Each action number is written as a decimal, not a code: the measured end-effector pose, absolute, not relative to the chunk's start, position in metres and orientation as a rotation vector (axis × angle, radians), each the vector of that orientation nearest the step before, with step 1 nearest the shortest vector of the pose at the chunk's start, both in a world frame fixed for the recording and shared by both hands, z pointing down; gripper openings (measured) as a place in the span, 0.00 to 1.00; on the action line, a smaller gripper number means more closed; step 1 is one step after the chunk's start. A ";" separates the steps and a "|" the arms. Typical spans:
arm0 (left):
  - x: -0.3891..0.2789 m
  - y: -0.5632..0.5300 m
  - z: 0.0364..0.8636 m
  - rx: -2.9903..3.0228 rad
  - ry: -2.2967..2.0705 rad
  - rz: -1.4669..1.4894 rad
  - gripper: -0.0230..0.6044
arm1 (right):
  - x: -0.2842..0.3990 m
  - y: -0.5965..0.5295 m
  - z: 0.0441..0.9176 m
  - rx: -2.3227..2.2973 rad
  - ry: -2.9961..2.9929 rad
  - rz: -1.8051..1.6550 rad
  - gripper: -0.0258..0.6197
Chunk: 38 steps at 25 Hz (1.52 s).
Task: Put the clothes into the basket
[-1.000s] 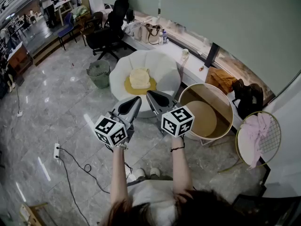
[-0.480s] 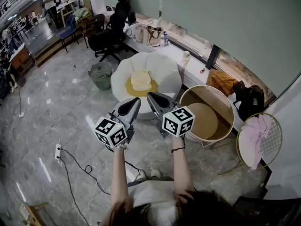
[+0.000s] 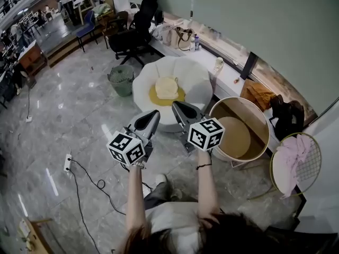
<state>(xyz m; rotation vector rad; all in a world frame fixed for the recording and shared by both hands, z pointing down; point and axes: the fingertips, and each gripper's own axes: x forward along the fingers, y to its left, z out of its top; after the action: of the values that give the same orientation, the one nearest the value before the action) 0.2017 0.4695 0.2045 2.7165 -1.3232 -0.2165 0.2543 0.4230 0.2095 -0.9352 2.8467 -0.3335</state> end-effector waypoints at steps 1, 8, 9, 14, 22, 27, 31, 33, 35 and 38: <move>0.198 0.470 0.206 2.708 -1.331 -0.212 0.05 | 0.253 0.422 0.211 -0.932 2.846 -0.343 0.05; 0.176 0.456 0.220 2.666 -1.353 -0.221 0.05 | 0.237 0.407 0.225 -0.931 2.860 -0.371 0.05; 0.173 0.451 0.220 2.661 -1.351 -0.232 0.05 | 0.234 0.403 0.226 -0.933 2.865 -0.368 0.05; 0.172 0.415 0.224 2.670 -1.312 -0.241 0.05 | 0.231 0.369 0.229 -0.962 2.866 -0.366 0.05; 0.163 0.341 0.223 2.676 -1.255 -0.250 0.05 | 0.218 0.308 0.237 -1.001 2.872 -0.379 0.05; 0.162 0.305 0.232 2.673 -1.205 -0.239 0.05 | 0.213 0.276 0.243 -1.036 2.867 -0.396 0.05; 0.161 0.279 0.236 2.673 -1.172 -0.232 0.05 | 0.216 0.254 0.245 -1.076 2.852 -0.406 0.05; 0.160 0.268 0.236 2.677 -1.158 -0.234 0.05 | 0.217 0.243 0.246 -1.096 2.845 -0.407 0.05; 0.160 0.257 0.236 2.682 -1.140 -0.229 0.05 | 0.218 0.233 0.245 -1.115 2.829 -0.401 0.05; 0.157 0.243 0.236 2.693 -1.122 -0.219 0.05 | 0.218 0.218 0.238 -1.122 2.798 -0.392 0.05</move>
<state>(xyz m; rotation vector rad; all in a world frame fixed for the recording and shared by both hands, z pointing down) 0.1574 0.2428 0.2364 2.6928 -1.1222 -0.2193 0.2176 0.2177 0.2382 -1.1222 2.7980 -0.3920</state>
